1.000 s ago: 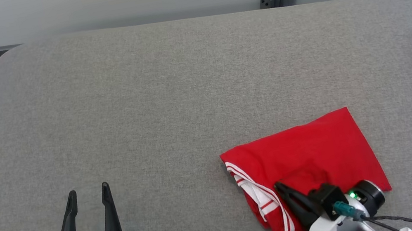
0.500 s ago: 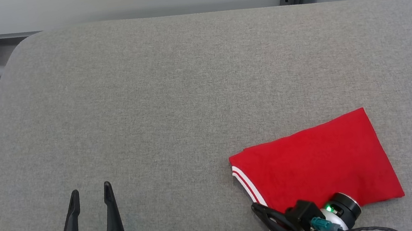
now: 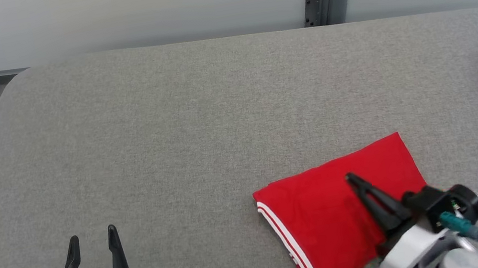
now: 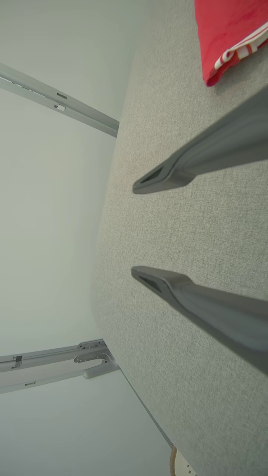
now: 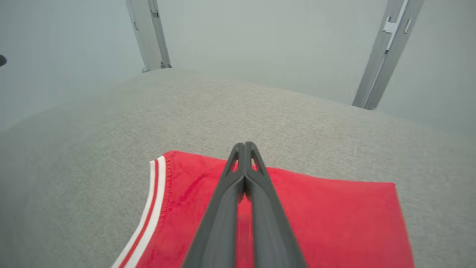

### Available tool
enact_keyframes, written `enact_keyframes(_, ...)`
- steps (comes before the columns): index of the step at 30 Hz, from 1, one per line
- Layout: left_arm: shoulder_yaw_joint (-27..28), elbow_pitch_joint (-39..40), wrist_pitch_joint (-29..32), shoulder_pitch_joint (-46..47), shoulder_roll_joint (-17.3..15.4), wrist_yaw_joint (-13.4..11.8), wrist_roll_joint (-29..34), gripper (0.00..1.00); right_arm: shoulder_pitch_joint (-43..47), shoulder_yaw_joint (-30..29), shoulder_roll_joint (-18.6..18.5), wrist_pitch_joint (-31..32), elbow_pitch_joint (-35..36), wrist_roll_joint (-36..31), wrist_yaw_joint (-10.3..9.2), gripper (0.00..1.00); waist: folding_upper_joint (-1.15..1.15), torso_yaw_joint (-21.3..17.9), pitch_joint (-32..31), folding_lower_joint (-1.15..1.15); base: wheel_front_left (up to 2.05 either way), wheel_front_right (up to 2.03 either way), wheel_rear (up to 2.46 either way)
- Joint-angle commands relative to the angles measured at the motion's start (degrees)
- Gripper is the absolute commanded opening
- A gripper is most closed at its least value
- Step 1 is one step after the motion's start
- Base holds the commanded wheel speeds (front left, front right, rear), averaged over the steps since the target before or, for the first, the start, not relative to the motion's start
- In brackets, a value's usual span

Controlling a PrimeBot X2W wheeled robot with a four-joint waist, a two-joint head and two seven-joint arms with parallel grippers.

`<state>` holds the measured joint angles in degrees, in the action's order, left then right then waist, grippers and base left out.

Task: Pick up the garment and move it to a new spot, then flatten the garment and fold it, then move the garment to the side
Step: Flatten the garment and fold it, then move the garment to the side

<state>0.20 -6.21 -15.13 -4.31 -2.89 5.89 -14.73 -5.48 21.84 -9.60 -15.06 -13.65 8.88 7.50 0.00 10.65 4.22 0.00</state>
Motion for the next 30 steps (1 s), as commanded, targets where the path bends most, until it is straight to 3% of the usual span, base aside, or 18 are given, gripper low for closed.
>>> enact_keyframes(1,0.42,0.08,0.02,-0.93,-0.02,0.13,0.49,1.00,1.77,-2.89,-1.13,-0.12,1.71,-0.31,-0.03,0.01,0.00,-2.07,-2.01,0.00,0.00,0.00,0.00)
enact_keyframes(3,0.66,0.01,0.02,-1.54,-0.03,0.30,0.90,1.00,3.56,-7.94,-2.21,-0.12,4.11,-0.15,-0.03,0.18,0.00,-2.97,-3.03,0.00,0.00,0.00,0.00)
enact_keyframes(4,0.72,-0.02,0.02,-1.80,-0.03,0.40,1.22,1.00,4.45,-10.41,-2.98,-0.11,4.65,-0.49,-0.03,0.33,0.00,-3.37,-3.44,0.00,0.00,0.00,0.00)
enact_keyframes(5,0.68,-0.15,0.02,-2.10,-0.03,0.51,1.63,1.00,5.08,-12.74,-3.44,-0.12,5.18,-0.58,-0.03,0.72,0.00,-3.72,-3.81,0.00,0.00,0.00,0.00)
enact_keyframes(6,0.61,-0.29,0.02,-2.33,-0.02,0.62,1.98,1.00,5.70,-15.17,-3.48,-0.11,5.40,-0.14,-0.03,1.00,0.00,-4.02,-4.21,0.00,0.00,0.00,0.00)
enact_keyframes(12,0.29,-1.85,0.02,-3.09,-0.04,1.05,3.67,1.00,8.50,-25.74,-3.28,-0.12,3.43,-0.38,-0.04,1.00,0.00,-4.76,-5.64,0.00,0.00,0.00,0.00)
enact_keyframes(16,0.10,-3.08,0.02,-2.86,-0.04,1.26,4.15,1.00,9.14,-28.94,-2.30,-0.12,1.10,-0.69,-0.03,1.00,0.00,-4.90,-6.04,0.00,0.00,0.00,0.00)
enact_keyframes(30,0.13,-3.41,0.02,-2.38,-0.04,1.46,3.40,1.00,8.51,-28.17,-1.30,-0.12,0.50,-0.88,-0.03,1.00,0.00,-3.88,-5.34,0.00,0.00,0.00,0.00)
